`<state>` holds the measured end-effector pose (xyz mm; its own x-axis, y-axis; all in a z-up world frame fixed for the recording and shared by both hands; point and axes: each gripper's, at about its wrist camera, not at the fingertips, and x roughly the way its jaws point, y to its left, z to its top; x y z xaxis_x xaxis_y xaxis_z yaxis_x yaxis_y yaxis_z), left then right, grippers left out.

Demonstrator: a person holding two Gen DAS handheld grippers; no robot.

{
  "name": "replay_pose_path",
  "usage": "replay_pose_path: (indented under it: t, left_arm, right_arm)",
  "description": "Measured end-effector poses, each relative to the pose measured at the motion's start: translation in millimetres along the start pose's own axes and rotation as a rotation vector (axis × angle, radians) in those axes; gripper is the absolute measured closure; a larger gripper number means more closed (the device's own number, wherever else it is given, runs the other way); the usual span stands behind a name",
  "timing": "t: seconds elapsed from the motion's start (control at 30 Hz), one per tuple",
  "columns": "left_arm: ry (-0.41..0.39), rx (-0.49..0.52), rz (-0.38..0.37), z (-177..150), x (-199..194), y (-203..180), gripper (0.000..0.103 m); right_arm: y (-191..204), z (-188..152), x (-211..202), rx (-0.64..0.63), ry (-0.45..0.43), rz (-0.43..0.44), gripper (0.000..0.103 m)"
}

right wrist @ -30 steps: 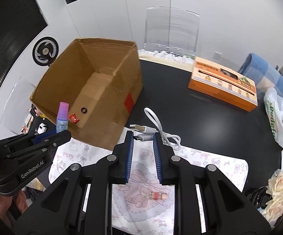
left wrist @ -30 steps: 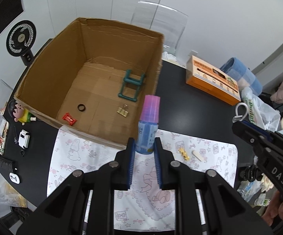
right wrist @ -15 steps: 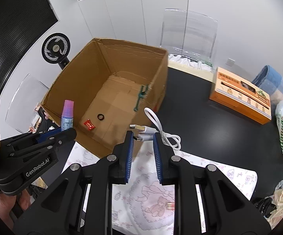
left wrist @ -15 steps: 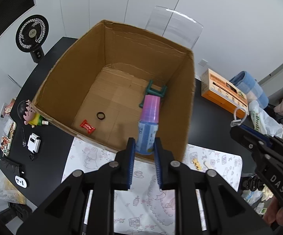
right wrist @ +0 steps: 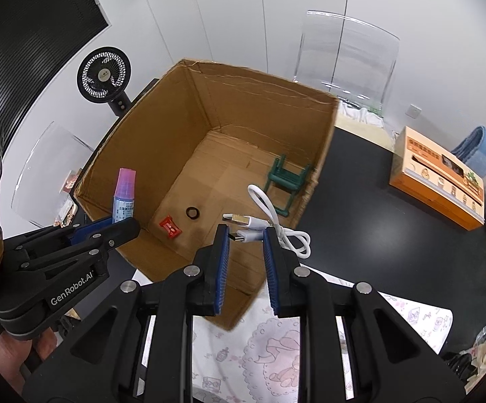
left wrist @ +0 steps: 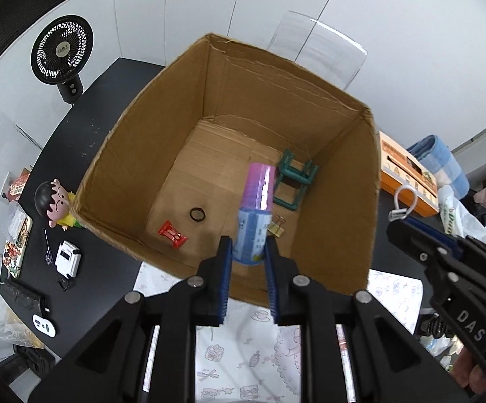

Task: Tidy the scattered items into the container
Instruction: 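Open the right gripper over the box to drop the cable while left drops the bottle, then withdraw both open tools from the box back over the mat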

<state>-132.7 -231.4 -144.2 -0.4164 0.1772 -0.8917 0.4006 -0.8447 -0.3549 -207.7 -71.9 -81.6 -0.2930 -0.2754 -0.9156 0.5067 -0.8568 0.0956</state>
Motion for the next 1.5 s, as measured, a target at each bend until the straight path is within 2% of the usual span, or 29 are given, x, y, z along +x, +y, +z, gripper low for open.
replay_pose_path:
  t: [0.5, 0.9, 1.17, 1.2, 1.23, 1.27, 1.3, 1.33, 1.4, 1.43, 1.5]
  left_arm:
    - [0.020, -0.040, 0.004, 25.2, 25.6, 23.6, 0.084]
    - [0.034, -0.076, 0.014, 30.4, 33.8, 36.9, 0.084]
    - [0.018, -0.070, 0.052, 31.7, 32.8, 40.1, 0.083]
    - [0.014, -0.063, 0.066, 31.6, 32.9, 40.0, 0.071]
    - [0.013, -0.062, 0.070, 31.3, 33.1, 40.5, 0.048]
    - [0.014, -0.069, 0.068, 30.9, 33.4, 41.9, 0.037]
    - [0.014, -0.077, 0.066, 30.4, 33.7, 43.6, 0.024]
    - [0.012, -0.078, 0.071, 30.4, 33.4, 44.5, 0.017]
    - [0.010, -0.077, 0.079, 29.9, 32.4, 44.9, 0.011]
    - [0.010, -0.077, 0.078, 29.6, 32.2, 45.2, 0.011]
    - [0.009, -0.074, 0.078, 29.0, 31.4, 45.3, 0.011]
  right_arm:
    - [11.7, 28.7, 29.5, -0.033, 0.029, 0.011, 0.082]
    - [16.0, 33.7, 40.2, -0.046, 0.035, 0.017, 0.082]
    - [14.4, 31.9, 41.2, -0.045, 0.032, 0.006, 0.080]
    - [13.7, 31.7, 41.1, -0.044, 0.032, 0.005, 0.080]
    - [13.0, 31.5, 41.0, -0.043, 0.032, 0.002, 0.080]
    - [12.2, 31.4, 40.8, -0.042, 0.032, -0.003, 0.078]
    - [11.3, 31.4, 40.4, -0.039, 0.031, -0.008, 0.070]
    - [10.1, 31.7, 39.9, -0.034, 0.028, -0.011, 0.063]
    - [7.1, 32.3, 37.0, -0.021, 0.012, -0.020, 0.035]
    - [5.5, 32.6, 35.4, -0.014, 0.003, -0.026, 0.027]
    - [2.5, 32.8, 33.5, -0.004, -0.004, -0.034, 0.000]
